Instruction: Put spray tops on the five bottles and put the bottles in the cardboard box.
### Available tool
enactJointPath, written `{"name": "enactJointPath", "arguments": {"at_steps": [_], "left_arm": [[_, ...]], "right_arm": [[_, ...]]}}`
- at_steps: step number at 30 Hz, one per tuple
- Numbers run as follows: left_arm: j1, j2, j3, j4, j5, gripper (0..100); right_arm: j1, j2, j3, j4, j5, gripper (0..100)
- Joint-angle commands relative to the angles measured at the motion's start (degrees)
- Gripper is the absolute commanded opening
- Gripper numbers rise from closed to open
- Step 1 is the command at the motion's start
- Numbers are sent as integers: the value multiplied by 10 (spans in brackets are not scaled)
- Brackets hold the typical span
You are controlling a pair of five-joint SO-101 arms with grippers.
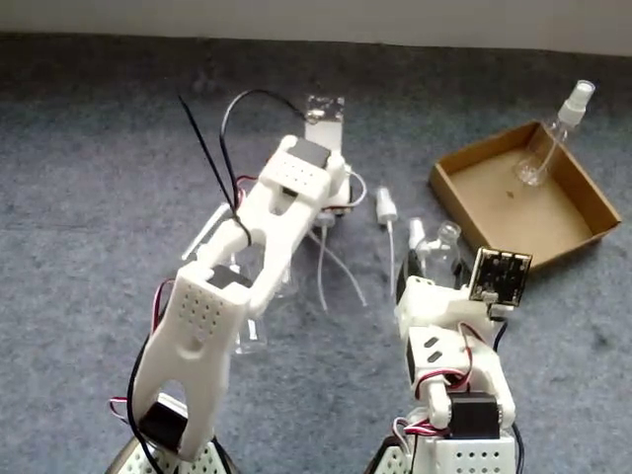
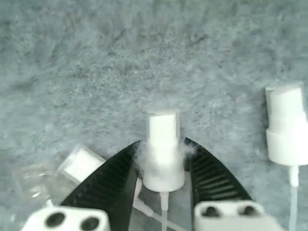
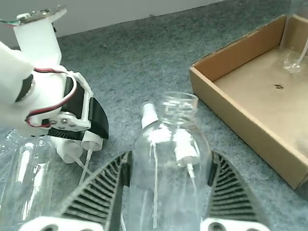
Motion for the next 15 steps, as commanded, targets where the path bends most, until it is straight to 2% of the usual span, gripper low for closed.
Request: {"name": "enactJointPath", "arguments": {"at_steps": [1, 4, 10, 15], "left_arm": [[30, -11, -29, 0, 4, 37], [45, -14, -34, -1, 2, 43], [58, -49, -121, 10, 2, 42], [51, -103, -167, 110, 0, 42]], "right_arm": [[5, -6, -5, -17, -2, 142], [5, -6, -5, -17, -2, 142], [5, -6, -5, -17, -2, 142], [3, -6, -5, -17, -2, 142]]}}
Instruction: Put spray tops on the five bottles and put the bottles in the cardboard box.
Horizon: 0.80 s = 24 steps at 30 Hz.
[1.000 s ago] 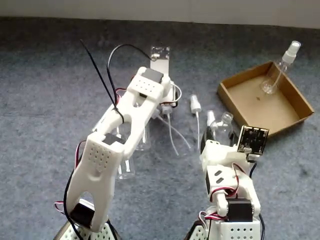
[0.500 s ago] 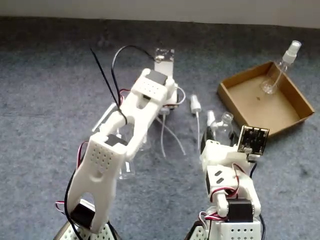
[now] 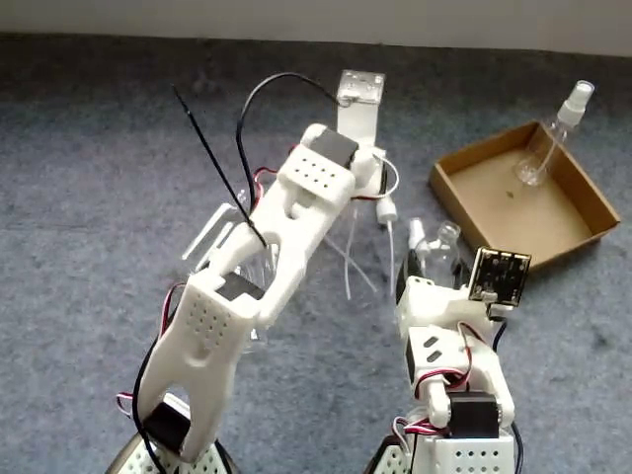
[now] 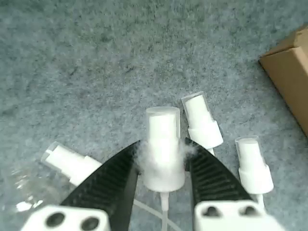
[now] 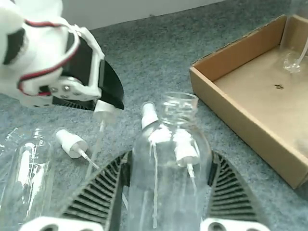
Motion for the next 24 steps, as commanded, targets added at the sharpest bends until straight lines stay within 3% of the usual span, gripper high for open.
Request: {"name": "enactJointPath", "arguments": {"at_steps": [1, 6, 15, 21, 24], "left_arm": [[3, -94, -75, 95, 1, 42], [-1, -165, -148, 186, 1, 42], [-14, -270, -196, 257, -6, 42], [-14, -368, -195, 258, -165, 42], [-14, -418, -172, 258, -178, 42]], "right_arm": [[3, -6, -5, -18, -1, 142], [2, -6, -5, -18, -1, 142], [1, -6, 12, -75, -4, 142], [1, -6, 78, -131, -2, 142], [1, -6, 80, -131, -2, 142]]}}
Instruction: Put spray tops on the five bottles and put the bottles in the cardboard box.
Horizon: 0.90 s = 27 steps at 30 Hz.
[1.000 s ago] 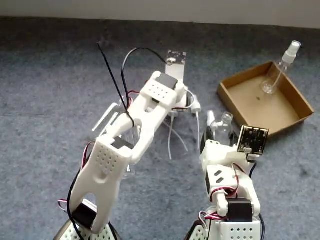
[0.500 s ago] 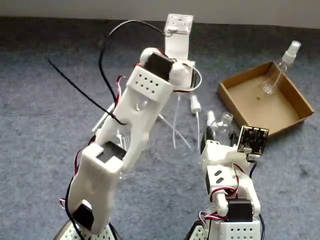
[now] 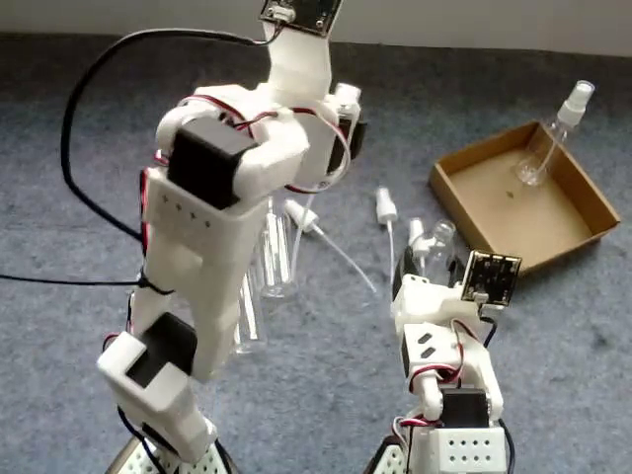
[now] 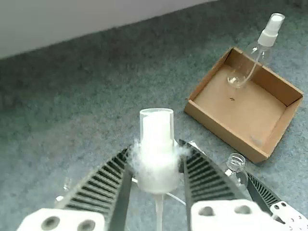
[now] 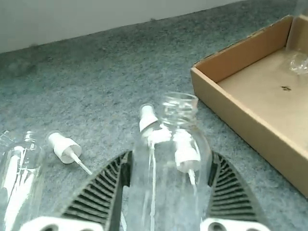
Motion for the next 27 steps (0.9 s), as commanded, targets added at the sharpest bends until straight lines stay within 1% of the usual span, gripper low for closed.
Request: {"name": "enactJointPath", "arguments": {"at_steps": [1, 3, 9, 12, 15, 22, 24, 27], "left_arm": [[-8, -102, 17, 4, -39, 42], [-5, -148, 73, 4, -40, 42], [-7, -304, 253, 0, -42, 43], [-7, -371, 322, 0, -42, 43], [-7, -429, 374, -6, -42, 44], [-3, -545, 541, -98, -42, 44], [-3, -578, 601, -143, -42, 44], [-3, -624, 701, -242, -42, 44]], "right_arm": [[1, -7, -7, -19, -1, 142], [-7, -7, -7, -19, -1, 142], [-79, -7, -7, -19, -1, 142], [-109, -7, -7, -19, -1, 142], [-122, -7, -7, -22, 0, 142], [-132, -7, -1, -88, 0, 142], [-144, -7, -1, -88, 0, 142], [-166, -7, -1, -88, 0, 142]]}}
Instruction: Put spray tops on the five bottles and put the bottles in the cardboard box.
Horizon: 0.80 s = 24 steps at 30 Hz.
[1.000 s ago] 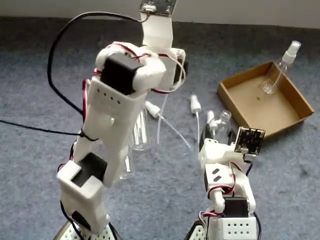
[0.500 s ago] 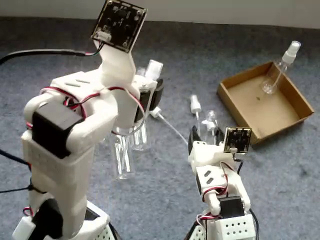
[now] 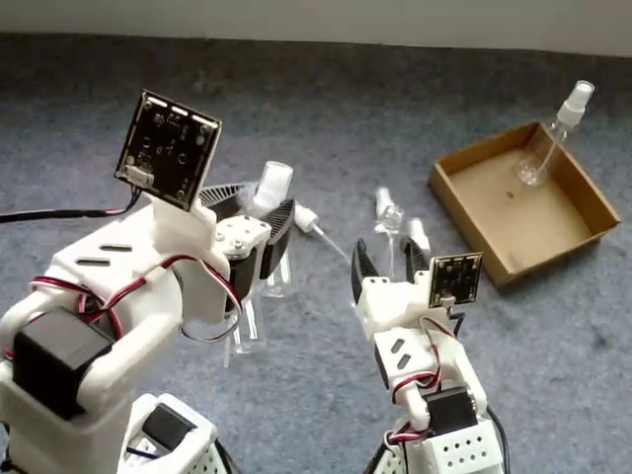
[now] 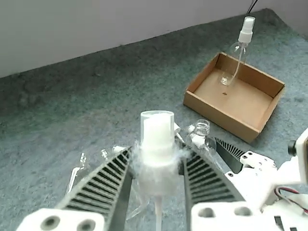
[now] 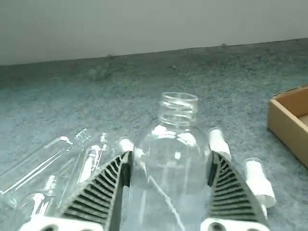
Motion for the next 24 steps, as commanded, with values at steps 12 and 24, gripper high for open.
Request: {"name": "enactJointPath", "arguments": {"at_steps": [12, 24], "left_arm": [[-6, -231, 483, -626, -2, 42], [-3, -274, 570, -814, -1, 42]], "right_arm": [[-27, -6, -1, -61, 2, 142], [-27, -6, 43, -119, 180, 139]]}}
